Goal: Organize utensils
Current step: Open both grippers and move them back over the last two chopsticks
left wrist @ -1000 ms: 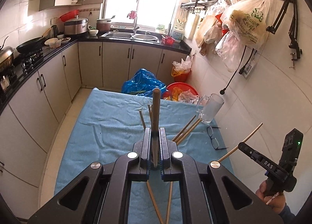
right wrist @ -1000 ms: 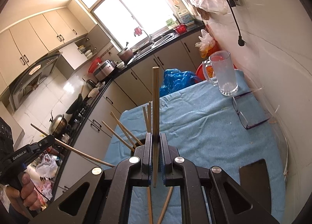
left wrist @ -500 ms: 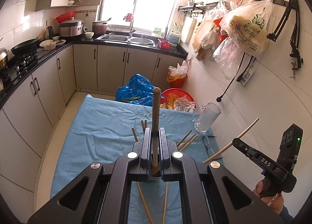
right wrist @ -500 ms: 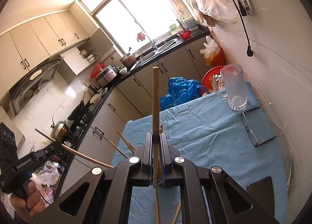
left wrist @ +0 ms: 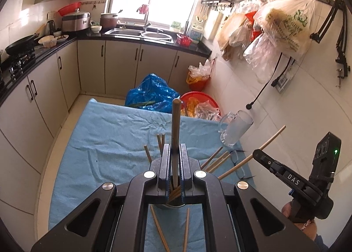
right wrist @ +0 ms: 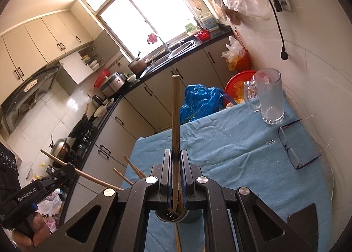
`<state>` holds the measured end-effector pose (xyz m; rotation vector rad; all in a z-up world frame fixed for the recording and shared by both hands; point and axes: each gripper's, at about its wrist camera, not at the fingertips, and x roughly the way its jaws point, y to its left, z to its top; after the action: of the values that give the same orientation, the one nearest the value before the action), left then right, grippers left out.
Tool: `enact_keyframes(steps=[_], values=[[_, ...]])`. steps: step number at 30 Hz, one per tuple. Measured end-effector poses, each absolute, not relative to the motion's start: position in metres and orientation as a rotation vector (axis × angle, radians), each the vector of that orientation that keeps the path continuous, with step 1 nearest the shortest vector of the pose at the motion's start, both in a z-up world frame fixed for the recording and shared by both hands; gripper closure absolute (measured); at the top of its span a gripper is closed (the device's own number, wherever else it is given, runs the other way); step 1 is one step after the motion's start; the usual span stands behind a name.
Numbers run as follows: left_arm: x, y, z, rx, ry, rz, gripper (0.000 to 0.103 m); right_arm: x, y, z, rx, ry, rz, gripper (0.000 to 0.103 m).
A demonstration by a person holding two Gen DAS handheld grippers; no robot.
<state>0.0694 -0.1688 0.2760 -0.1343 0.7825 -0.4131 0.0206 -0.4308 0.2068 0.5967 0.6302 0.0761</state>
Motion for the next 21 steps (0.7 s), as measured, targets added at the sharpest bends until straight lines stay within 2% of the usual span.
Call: enact_keyframes(steps=[16,17,18,20,21], values=[[0.085,-0.165,0.215,-0.112,0.902,-0.409,0.096,0.048,-0.389,0.154,0.515,0.791,0.082,0.093],[0.085,-0.163,0.215,-0.117,0.903,-0.409,0.093,0.049,-0.388,0.154,0.513,0.791,0.087,0.088],[0.085,-0.161,0.217,-0.126,0.899,-0.41,0.086,0.049,-0.388,0.156,0.51,0.787,0.085,0.081],[0.083,-0.158,0.221,-0.137,0.883,-0.403,0.075,0.046,-0.39,0.161,0.506,0.768,0.078,0.075],[0.081,-0.155,0.224,-0.143,0.871,-0.398,0.073,0.044,-0.391,0.165,0.509,0.756,0.077,0.075]])
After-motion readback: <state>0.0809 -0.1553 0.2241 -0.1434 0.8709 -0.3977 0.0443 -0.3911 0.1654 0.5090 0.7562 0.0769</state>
